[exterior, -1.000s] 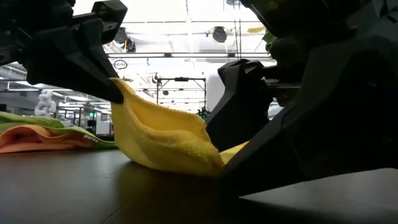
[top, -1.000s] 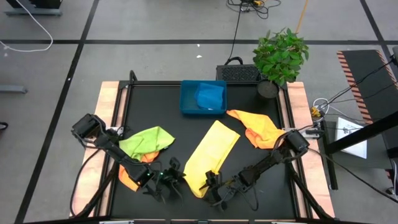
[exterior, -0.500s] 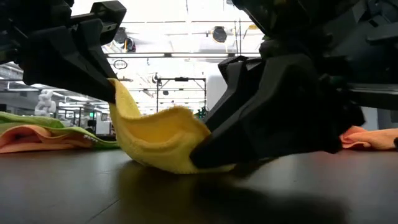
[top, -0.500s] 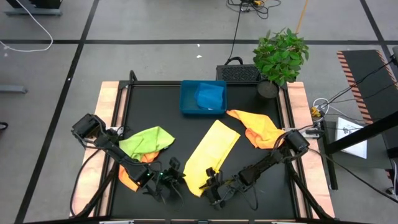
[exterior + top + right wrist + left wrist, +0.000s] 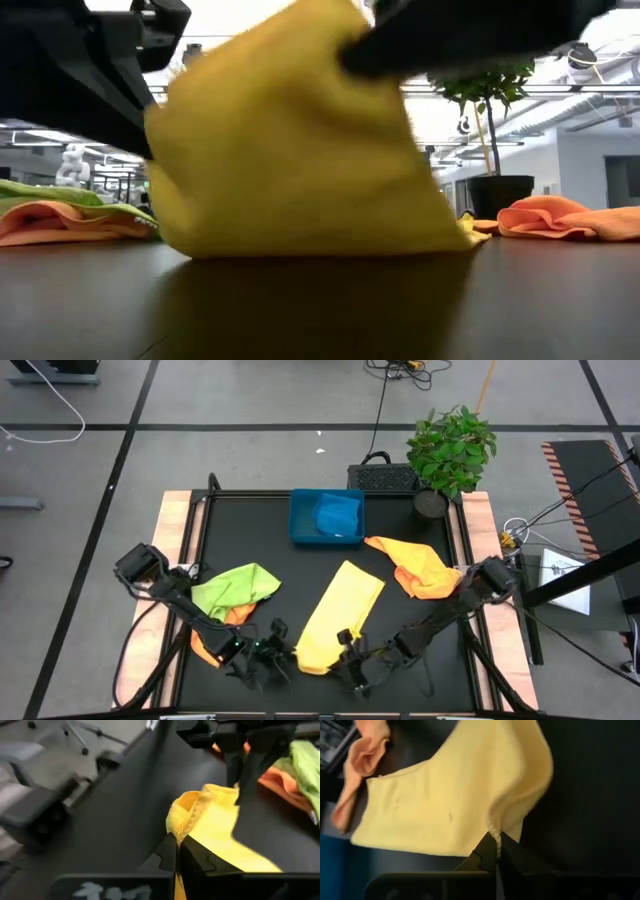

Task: Fold microfiber towels
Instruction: Fold the yellow microfiber cloth

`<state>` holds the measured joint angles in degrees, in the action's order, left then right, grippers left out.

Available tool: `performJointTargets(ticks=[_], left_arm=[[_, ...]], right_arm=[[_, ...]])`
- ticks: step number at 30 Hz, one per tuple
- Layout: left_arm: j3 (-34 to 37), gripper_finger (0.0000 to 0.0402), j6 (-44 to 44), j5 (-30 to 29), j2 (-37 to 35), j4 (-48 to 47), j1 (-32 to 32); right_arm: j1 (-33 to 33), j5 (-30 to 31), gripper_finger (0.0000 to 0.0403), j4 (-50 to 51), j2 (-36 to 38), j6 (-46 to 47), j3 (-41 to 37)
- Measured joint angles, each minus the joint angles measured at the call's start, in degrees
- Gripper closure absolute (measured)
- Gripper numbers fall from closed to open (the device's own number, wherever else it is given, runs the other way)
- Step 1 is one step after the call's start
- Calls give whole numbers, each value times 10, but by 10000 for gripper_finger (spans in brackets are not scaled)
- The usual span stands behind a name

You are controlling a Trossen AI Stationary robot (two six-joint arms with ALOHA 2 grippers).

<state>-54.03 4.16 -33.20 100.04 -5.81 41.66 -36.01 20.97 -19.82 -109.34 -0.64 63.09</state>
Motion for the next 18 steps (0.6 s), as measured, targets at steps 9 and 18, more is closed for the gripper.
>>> performJointTargets(ticks=[9,18], left_arm=[[-54,398,-34,16,0,42,38],[-94,399,-15,18,0,57,41]], right_arm=[[-43,17,402,89,40,22,0],[-92,31,402,119,59,90,1]])
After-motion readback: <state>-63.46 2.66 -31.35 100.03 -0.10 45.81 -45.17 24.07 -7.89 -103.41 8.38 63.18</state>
